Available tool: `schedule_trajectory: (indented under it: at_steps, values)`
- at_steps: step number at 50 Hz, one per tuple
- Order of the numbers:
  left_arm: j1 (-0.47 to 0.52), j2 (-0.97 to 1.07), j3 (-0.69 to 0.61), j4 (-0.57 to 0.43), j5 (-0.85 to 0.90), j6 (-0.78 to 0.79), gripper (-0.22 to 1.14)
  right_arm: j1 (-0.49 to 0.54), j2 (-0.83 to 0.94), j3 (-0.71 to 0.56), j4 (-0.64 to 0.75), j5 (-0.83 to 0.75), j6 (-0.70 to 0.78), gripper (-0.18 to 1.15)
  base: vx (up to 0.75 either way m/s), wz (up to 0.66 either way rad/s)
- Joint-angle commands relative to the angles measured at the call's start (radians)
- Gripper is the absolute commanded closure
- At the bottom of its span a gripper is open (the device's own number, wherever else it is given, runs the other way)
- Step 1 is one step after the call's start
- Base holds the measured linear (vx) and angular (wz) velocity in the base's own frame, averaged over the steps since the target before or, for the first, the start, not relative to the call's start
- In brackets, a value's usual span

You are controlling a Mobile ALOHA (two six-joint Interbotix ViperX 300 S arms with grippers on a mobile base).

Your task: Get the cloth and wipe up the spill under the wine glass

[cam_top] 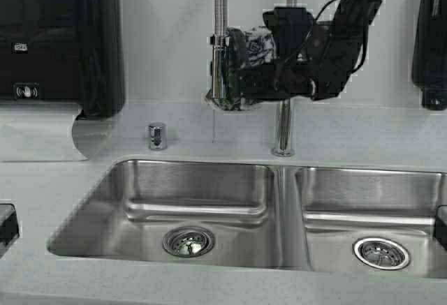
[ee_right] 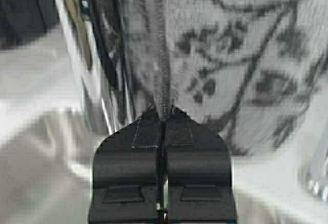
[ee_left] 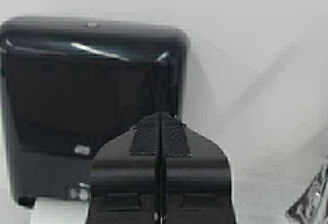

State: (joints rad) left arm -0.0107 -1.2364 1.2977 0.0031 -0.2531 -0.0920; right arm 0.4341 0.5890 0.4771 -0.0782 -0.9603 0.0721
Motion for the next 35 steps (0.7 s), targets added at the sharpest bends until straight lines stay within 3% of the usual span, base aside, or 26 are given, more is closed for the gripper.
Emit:
schedule_trajectory:
  at_steps: [1, 15, 35]
  values:
    - [0.000, 0.006, -0.009, 0.000, -0.005, 0.002, 0.89, 0.003, -0.149, 0.008, 0.003, -0.075, -0.038, 0.92, -0.02, 0.02]
    - [0.000, 0.008, -0.006, 0.000, -0.005, 0.002, 0.89, 0.003, -0.440, -0.008, 0.003, -0.095, -0.215, 0.92, -0.02, 0.01]
    - [0.000, 0.008, -0.003, 0.000, -0.005, 0.000, 0.89, 0.003, -0.689, -0.225, 0.008, 0.044, -0.219, 0.92, -0.05, 0.03]
